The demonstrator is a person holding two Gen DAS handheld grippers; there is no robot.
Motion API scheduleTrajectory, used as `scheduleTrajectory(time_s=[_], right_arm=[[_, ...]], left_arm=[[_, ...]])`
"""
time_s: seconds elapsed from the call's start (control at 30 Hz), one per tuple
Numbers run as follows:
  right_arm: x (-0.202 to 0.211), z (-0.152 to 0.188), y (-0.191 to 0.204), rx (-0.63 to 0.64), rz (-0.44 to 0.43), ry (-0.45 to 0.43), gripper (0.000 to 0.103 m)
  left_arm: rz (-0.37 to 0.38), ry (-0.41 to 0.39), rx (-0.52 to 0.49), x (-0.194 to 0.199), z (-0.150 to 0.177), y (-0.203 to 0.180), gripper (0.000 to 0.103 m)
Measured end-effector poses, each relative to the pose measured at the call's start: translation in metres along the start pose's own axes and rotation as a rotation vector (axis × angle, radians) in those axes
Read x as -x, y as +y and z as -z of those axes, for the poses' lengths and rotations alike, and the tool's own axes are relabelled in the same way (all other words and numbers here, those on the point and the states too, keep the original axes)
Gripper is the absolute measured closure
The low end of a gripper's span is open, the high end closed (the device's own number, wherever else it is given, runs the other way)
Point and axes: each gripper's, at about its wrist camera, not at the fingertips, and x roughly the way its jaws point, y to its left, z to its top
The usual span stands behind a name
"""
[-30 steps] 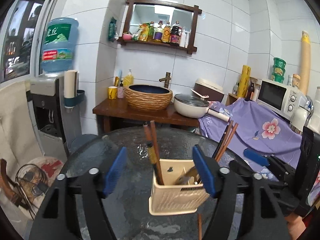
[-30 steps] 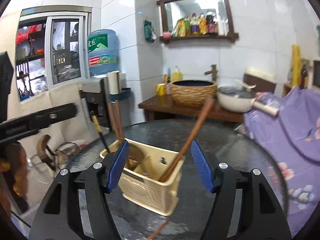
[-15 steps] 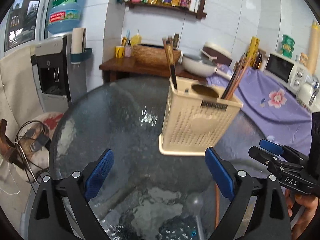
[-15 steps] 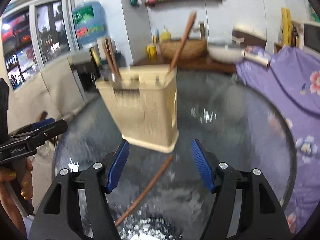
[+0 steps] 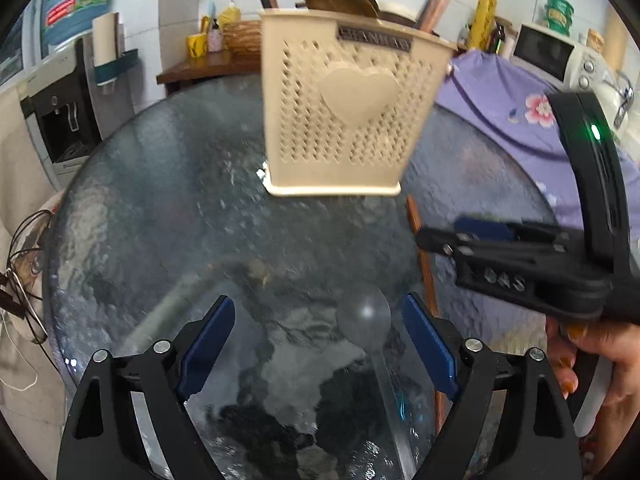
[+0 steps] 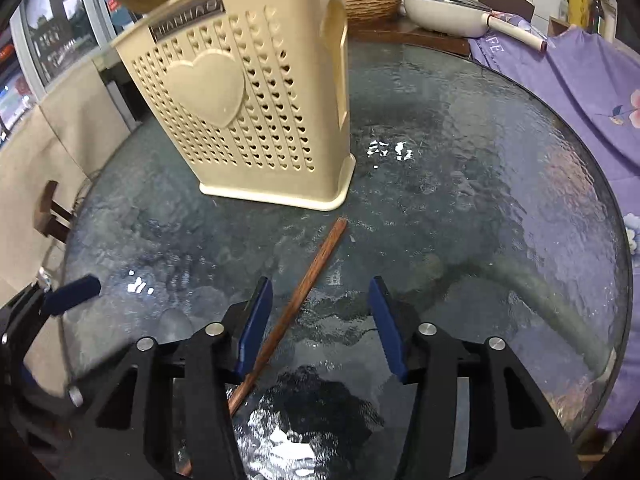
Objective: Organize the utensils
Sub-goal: 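Grasp the brown chopstick with the right tool while the left tool grasps the clear spoon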
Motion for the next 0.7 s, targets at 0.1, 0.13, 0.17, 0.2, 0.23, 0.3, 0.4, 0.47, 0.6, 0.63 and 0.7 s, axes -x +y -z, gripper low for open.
scheduleTrajectory(time_s=[0.1,0.13,0.17,0.2,0.23,0.3,0.4,0.47,0.6,0.63,0.7], right_arm=[[-0.007,-0.003,0.007,0.021,0.026,0.02,0.057],[-0.009,-0.004,0.009,0.028,0.034,0.026,0.057],[-0.012,-0.006,0.012,0.035,0.045,0.031,0.059],[-0.013,-0.007,0.013,0.042,0.058,0.028,0.063],[-0.015,-0.008,0.015,0.054,0.077,0.028,0.066],[-0.017,-0.011,0.018,0.074,0.095,0.031,0.074],[-0.018,-0.015,0.019,0.079,0.093,0.039,0.085],[-0.019,-0.018,0.015,0.076,0.085,0.045,0.087],[-0.02,-0.021,0.008,0.075,0.06,0.057,0.09],[-0.02,-0.021,0.007,0.075,0.056,0.058,0.09],[-0.02,-0.022,0.006,0.077,0.051,0.059,0.09]], left_arm=[[-0.001,0.013,-0.013,-0.002,0.006,-0.005,0.022],[-0.002,0.018,-0.017,-0.003,0.007,-0.006,0.022],[0.0,0.021,-0.018,-0.003,0.008,-0.007,0.022],[0.001,0.025,-0.019,-0.004,0.009,-0.009,0.023],[0.0,0.032,-0.022,-0.006,0.01,-0.009,0.024],[-0.003,0.042,-0.03,-0.008,0.012,-0.011,0.026],[-0.001,0.058,-0.035,-0.012,0.015,-0.015,0.029],[-0.003,0.065,-0.035,-0.016,0.014,-0.018,0.03],[-0.024,0.071,-0.05,-0.022,0.012,-0.023,0.032],[-0.022,0.072,-0.05,-0.023,0.01,-0.024,0.032],[-0.028,0.075,-0.058,-0.025,0.009,-0.028,0.033]])
